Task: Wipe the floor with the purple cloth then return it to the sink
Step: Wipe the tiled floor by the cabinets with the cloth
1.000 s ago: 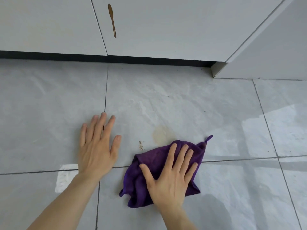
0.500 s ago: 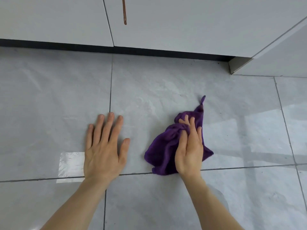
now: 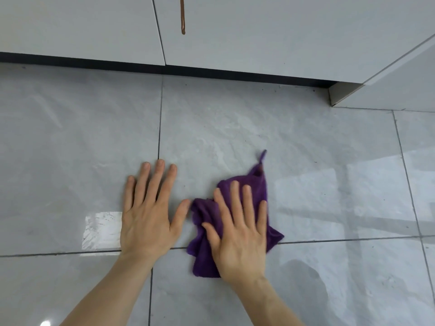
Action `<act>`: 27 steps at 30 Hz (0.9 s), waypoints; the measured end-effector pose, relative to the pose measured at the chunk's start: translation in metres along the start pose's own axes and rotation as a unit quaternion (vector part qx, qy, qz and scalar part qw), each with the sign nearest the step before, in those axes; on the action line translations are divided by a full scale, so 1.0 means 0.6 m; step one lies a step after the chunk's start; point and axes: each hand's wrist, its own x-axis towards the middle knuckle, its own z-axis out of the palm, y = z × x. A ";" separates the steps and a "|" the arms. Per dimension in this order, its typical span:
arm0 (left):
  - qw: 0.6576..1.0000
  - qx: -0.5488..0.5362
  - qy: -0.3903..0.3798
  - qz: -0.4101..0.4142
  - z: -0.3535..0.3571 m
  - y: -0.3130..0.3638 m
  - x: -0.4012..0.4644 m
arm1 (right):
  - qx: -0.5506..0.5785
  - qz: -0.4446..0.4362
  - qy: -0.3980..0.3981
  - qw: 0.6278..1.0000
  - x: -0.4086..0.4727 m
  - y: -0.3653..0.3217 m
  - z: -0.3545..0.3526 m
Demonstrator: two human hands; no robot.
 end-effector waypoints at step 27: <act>1.000 0.016 -0.001 -0.006 -0.005 0.005 0.002 | 0.005 0.060 -0.019 0.998 -0.019 -0.038 0.008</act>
